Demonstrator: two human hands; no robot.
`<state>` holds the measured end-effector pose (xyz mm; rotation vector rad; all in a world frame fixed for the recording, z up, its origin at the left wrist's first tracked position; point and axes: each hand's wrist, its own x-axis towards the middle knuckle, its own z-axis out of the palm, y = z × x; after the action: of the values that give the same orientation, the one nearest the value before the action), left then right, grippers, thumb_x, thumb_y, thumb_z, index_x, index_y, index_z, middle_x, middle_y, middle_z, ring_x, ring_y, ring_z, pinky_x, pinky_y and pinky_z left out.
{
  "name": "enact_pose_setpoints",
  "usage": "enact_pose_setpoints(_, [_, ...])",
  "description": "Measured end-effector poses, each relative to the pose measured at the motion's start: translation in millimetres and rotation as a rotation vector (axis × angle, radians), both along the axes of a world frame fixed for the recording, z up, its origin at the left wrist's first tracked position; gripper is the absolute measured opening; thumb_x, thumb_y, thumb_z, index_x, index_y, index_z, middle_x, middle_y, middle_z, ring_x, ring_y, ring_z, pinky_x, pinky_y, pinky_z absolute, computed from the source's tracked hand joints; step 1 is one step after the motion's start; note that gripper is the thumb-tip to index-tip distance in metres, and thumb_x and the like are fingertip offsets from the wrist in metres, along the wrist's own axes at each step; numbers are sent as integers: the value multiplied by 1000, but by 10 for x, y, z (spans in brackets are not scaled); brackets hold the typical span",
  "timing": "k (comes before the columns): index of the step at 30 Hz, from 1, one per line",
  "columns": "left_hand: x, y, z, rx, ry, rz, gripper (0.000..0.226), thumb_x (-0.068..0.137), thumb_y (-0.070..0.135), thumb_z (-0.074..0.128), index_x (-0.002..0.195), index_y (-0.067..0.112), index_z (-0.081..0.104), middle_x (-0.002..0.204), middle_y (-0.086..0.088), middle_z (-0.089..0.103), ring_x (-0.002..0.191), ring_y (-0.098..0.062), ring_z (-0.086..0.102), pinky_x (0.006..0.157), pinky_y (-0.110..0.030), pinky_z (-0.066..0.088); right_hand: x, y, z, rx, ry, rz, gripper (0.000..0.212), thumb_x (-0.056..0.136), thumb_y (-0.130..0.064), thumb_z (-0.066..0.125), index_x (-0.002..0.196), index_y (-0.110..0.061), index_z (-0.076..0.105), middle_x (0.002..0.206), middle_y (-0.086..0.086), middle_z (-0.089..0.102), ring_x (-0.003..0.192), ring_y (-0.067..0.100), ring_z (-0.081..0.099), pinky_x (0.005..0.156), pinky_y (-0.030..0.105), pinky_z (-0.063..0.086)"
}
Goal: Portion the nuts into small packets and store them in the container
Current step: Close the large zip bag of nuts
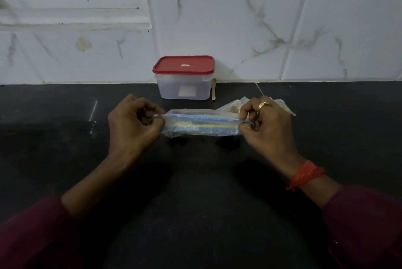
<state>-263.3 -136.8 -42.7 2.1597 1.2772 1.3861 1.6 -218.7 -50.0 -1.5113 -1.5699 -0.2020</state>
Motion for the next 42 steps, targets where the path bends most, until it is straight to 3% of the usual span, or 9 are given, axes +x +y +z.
enact_pose_setpoints(6, [-30,61,-36,-130,-68,-141,21,84,7,72,93,24,64,94,1,68,79,-14,71,60,-29,62,31,-33,-50,-101,-87,73,30,74,-13,73,100,-27,67,90,-9,56,75,6,54,74,35,54])
enact_pose_setpoints(12, [-76,85,-33,-99,16,-140,23,82,2,74,91,19,61,101,2,65,67,-19,68,60,-40,62,66,28,-57,-150,72,77,29,80,-3,69,96,-27,69,91,-11,60,77,4,59,67,19,49])
enact_pose_setpoints(18, [-18,108,-43,-282,53,-199,13,88,10,70,93,21,67,95,3,70,83,-18,69,73,-37,61,133,31,-91,-271,61,132,38,85,-8,66,101,-43,63,100,-8,60,90,6,58,73,29,53])
enact_pose_setpoints(20, [-19,103,-22,-359,36,-274,4,90,23,71,93,20,72,92,1,73,87,-18,70,77,-35,59,147,29,-72,-329,113,198,31,85,-19,69,103,-44,66,101,-9,63,91,5,58,76,28,52])
enact_pose_setpoints(24, [0,55,28,-448,-21,-438,30,89,47,64,95,20,73,95,4,74,91,-13,71,76,-28,56,83,21,-30,-382,342,360,20,88,-45,65,105,-37,73,104,-10,72,97,7,65,85,30,52])
enact_pose_setpoints(29, [-65,125,26,-349,100,-451,24,75,46,81,88,29,71,95,11,72,87,-12,69,72,-26,57,76,-24,-25,-368,213,428,32,85,-18,78,110,-35,69,103,-7,63,91,4,55,78,18,47])
enact_pose_setpoints(34, [-34,81,17,-220,181,-495,21,79,21,82,89,26,64,97,18,67,90,-7,66,69,-19,54,-55,-38,-20,-338,68,439,39,79,-35,73,118,-37,68,104,-11,61,99,7,55,83,18,44])
enact_pose_setpoints(39, [-12,43,10,-118,267,-553,24,75,46,71,94,31,68,97,15,66,94,-12,62,74,-29,51,-293,-39,-101,-212,-138,360,36,83,-49,65,117,-38,69,99,-20,55,100,4,51,90,50,45])
enact_pose_setpoints(42, [24,10,14,-157,234,-616,18,82,40,78,92,26,71,93,13,68,89,-15,66,70,-22,53,-345,-45,-91,-183,-182,328,32,81,-44,66,113,-40,69,102,-16,58,102,8,54,91,53,41])
